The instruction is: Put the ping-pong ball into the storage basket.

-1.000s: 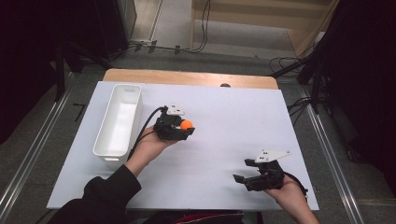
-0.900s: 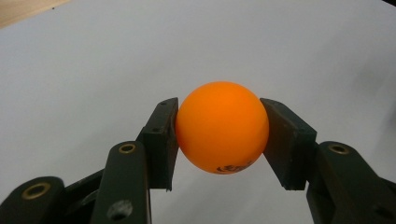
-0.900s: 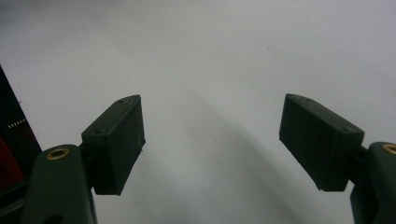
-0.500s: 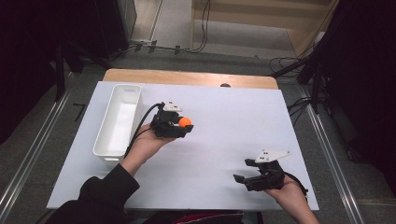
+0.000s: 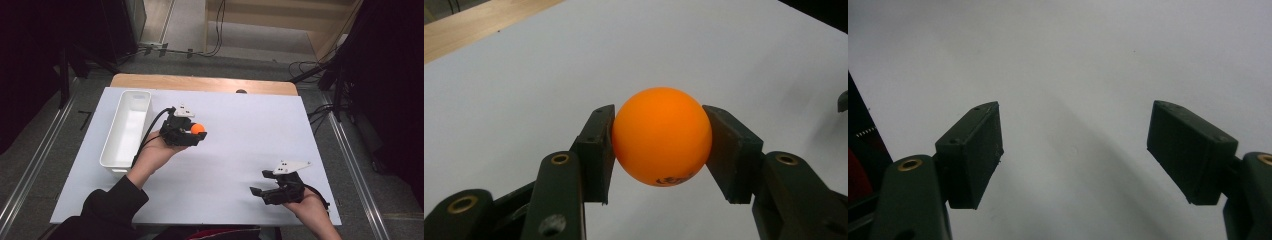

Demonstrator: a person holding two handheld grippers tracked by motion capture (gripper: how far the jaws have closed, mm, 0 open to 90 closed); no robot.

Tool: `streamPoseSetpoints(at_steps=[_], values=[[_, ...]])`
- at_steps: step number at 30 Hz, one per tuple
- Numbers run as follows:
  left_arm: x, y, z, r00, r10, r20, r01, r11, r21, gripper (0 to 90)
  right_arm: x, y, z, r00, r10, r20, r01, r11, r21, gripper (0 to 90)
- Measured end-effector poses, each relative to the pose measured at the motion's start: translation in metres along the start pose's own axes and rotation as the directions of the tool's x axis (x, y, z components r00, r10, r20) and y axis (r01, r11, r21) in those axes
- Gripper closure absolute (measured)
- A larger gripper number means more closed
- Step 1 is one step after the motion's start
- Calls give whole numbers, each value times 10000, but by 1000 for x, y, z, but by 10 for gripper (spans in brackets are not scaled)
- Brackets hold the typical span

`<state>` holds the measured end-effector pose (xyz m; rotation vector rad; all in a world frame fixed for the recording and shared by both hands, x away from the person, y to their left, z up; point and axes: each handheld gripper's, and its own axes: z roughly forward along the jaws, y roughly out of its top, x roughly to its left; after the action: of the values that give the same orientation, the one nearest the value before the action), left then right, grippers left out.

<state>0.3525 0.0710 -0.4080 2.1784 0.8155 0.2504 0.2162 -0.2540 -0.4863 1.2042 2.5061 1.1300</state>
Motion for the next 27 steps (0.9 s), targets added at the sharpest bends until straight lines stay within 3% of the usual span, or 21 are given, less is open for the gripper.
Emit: streamPoseSetpoints(at_steps=[7,27], values=[[4,-1,0,9999,-111,76,110,9999,109,492,0,0,0,10000,16,-4,-16,10000,0,207],[22,-5,-6,9986,-426,-312,432,9989,189,492,0,0,-1,10000,-4,3,4,10000,6,207]])
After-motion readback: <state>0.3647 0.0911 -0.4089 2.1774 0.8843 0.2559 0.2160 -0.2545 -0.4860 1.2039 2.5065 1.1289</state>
